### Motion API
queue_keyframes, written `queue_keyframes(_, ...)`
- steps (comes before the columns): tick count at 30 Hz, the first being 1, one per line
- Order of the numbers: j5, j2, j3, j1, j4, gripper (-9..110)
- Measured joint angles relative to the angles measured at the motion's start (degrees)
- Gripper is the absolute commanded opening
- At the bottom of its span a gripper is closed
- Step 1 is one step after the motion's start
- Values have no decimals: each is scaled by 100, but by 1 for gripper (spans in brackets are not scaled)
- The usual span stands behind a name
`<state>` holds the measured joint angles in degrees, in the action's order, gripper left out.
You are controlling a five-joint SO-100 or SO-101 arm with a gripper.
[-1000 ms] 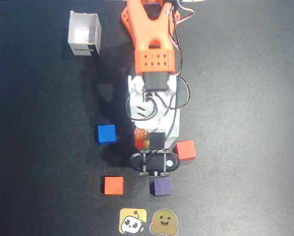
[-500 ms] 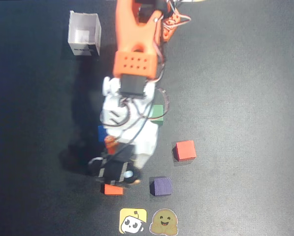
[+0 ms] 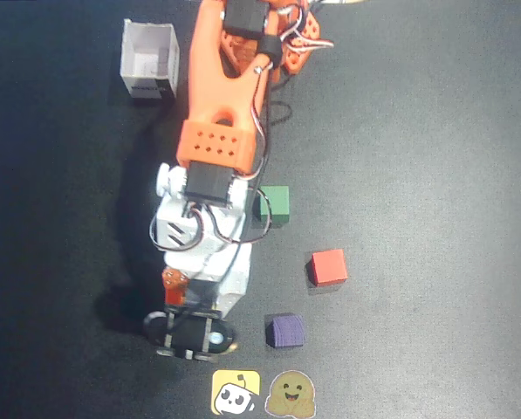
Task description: Put the yellow cube on top of the orange cube.
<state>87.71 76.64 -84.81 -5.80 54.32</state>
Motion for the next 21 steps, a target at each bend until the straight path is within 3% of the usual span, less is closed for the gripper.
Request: queue_keyframes(21,466,-422,18,0,229,4)
